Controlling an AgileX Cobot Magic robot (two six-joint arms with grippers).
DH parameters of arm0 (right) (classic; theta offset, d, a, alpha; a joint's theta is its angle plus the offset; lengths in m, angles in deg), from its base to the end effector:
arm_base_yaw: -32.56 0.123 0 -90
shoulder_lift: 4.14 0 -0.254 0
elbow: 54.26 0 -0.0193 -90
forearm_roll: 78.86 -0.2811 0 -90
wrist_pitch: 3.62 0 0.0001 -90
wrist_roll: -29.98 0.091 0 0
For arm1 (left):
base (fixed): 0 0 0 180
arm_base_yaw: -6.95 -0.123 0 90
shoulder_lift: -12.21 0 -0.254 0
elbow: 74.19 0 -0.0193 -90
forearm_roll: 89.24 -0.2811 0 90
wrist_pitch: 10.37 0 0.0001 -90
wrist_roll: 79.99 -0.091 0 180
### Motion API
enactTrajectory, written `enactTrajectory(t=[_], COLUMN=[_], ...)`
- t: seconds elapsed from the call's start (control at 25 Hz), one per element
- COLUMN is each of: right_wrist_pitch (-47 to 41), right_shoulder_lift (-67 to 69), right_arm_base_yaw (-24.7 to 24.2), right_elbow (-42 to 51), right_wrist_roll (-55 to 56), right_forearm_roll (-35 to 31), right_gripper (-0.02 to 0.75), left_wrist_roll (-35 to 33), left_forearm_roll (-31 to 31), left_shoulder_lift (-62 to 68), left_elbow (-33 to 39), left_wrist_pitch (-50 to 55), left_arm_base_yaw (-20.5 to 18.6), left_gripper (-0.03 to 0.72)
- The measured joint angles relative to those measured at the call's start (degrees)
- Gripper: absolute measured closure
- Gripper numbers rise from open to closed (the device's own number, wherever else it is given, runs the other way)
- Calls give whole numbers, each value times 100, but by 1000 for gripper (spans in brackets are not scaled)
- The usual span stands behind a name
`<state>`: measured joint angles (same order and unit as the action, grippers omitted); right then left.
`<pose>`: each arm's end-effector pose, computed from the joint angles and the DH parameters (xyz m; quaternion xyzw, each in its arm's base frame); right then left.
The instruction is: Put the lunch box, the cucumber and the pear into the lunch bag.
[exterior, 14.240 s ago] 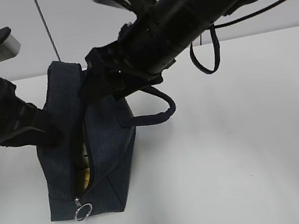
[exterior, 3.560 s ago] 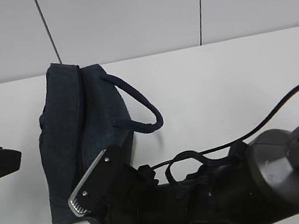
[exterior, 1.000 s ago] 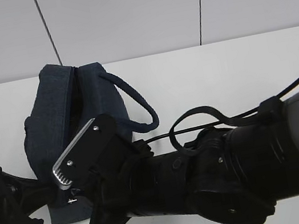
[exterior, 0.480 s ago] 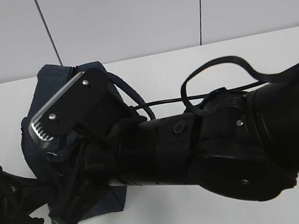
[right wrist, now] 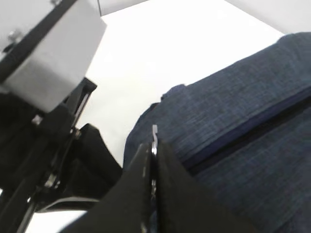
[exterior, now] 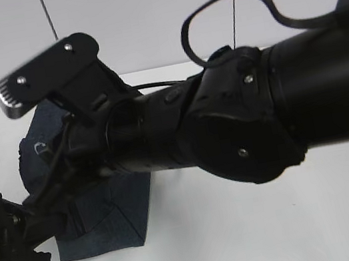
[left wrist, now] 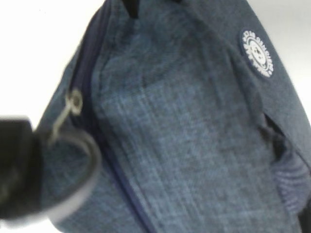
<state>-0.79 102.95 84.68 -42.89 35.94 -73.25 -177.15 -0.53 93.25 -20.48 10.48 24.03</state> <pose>0.2532 0.3262 0.2093 -0.3706 0.7609 0.2373 0.4768 0.2137 -0.0996 0.1293 0.2688 0.8715 -0.1947 0.3610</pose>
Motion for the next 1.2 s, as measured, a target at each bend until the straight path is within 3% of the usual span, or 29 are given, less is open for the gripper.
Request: enactTrajectory(t=[0.48, 1.2], right_wrist_pitch=[-1070, -3848], right_shoulder_lift=[627, 3243], right_arm_base_yaw=[-762, -1719], right_elbow=[-1391, -5879], right_wrist_roll=[117, 138], right_forearm_roll=[-767, -1347], right_gripper=[738, 738], left_wrist_roll=[0, -4], left_forearm_roll=[0, 147], left_shoulder_lift=[6, 6], left_elbow=[0, 41], left_wrist_pitch=[50, 50], left_arm_base_yaw=[0, 0], left_gripper=[679, 679])
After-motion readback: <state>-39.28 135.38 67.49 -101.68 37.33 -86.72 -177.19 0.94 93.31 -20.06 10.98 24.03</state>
